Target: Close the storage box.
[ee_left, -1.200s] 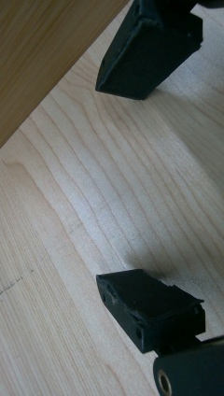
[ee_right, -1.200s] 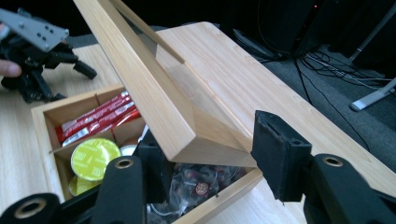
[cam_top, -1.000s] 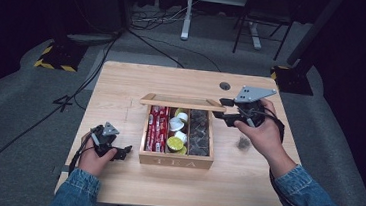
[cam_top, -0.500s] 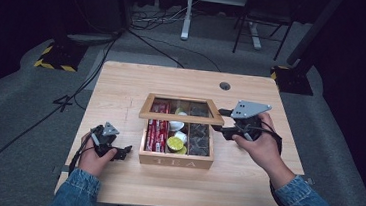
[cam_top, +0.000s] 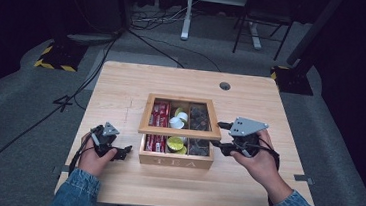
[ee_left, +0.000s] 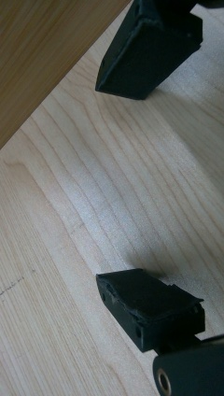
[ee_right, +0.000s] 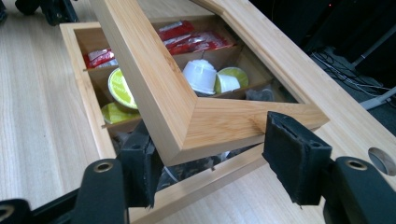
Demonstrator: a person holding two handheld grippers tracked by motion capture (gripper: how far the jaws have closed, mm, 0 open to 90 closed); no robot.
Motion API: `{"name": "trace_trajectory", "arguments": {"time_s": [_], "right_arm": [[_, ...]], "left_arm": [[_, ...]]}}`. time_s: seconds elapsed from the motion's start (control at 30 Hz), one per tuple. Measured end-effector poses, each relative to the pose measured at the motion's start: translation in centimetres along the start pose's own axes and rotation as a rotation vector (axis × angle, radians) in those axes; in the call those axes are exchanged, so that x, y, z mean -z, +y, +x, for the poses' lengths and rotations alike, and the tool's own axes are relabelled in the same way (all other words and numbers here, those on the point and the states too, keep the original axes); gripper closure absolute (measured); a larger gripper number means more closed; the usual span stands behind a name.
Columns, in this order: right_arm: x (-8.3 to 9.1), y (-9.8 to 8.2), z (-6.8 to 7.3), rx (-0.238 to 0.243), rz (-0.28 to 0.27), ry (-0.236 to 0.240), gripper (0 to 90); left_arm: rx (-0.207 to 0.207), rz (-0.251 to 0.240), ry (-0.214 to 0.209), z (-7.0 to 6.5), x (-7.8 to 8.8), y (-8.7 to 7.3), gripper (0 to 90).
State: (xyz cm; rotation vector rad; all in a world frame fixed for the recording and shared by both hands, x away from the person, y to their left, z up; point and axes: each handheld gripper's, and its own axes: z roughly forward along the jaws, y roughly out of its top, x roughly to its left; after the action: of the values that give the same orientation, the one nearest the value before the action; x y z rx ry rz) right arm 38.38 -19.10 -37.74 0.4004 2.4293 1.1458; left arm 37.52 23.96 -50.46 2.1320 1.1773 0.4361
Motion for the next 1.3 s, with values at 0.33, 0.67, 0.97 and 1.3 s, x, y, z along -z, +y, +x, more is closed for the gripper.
{"name": "trace_trajectory", "arguments": {"time_s": [0.33, 0.67, 0.97, 1.3], "right_arm": [[-0.6, -1.4, 0.8, -0.012, 0.011, 0.009, 36.3], [-0.8, -2.1, 1.2, -0.022, 0.022, 0.014, 35.3], [-1.1, -2.9, 1.6, -0.041, 0.032, 0.020, 35.0], [-1.5, -3.6, 1.8, -0.076, 0.059, 0.052, 36.4]], "left_arm": [[-0.001, 0.001, 0.001, 0.0, 0.0, 0.0, 9.2], [-0.001, -0.001, 0.001, 0.0, 0.0, 0.0, 9.2], [0.001, 0.000, 0.000, 0.0, 0.0, 0.0, 9.2], [0.000, -0.001, 0.000, 0.0, 0.0, 0.0, 9.2]]}}
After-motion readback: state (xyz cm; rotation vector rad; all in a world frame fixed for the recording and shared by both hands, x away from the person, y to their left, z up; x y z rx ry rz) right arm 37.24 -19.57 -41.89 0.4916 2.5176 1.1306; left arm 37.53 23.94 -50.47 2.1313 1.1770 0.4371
